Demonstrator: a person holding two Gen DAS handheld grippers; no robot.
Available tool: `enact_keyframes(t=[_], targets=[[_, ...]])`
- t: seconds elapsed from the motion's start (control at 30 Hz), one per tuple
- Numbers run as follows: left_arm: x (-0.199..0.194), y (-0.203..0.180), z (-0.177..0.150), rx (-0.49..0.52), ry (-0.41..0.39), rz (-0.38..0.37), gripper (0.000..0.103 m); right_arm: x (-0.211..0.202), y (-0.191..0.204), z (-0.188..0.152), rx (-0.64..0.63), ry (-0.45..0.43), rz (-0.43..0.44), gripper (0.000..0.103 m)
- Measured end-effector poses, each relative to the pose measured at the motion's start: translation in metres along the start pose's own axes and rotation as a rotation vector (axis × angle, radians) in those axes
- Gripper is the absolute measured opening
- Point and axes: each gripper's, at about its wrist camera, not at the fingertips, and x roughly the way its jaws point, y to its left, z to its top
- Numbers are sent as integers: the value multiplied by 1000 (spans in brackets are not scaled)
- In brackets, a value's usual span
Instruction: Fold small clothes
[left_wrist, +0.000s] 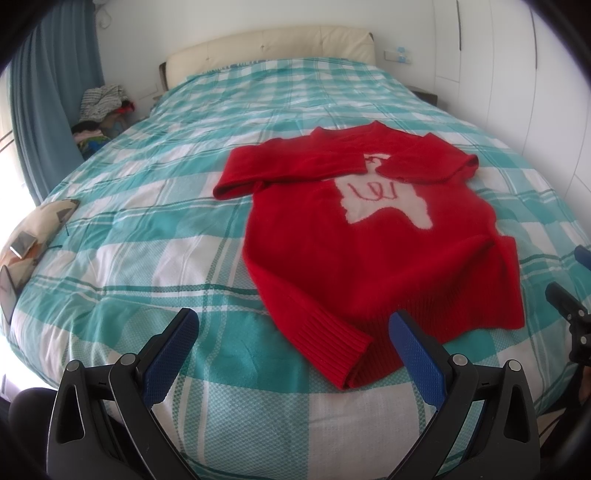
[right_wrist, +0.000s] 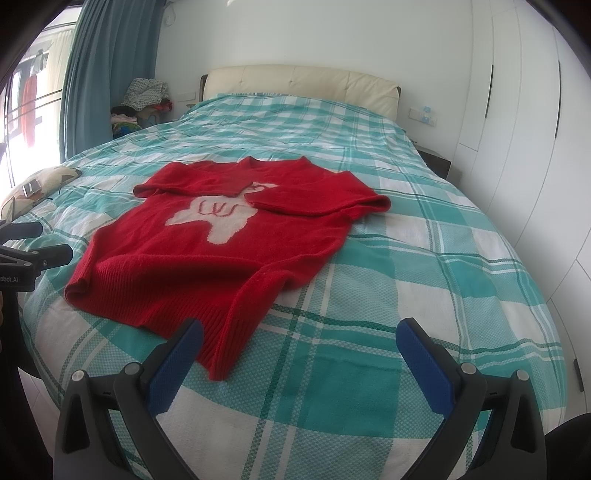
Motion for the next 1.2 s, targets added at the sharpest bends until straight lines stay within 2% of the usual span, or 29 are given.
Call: enact_keyframes(t=[1.2], targets=[[0, 0, 1, -2, 1, 0, 103, 1, 4, 0, -4, 3, 0, 103]])
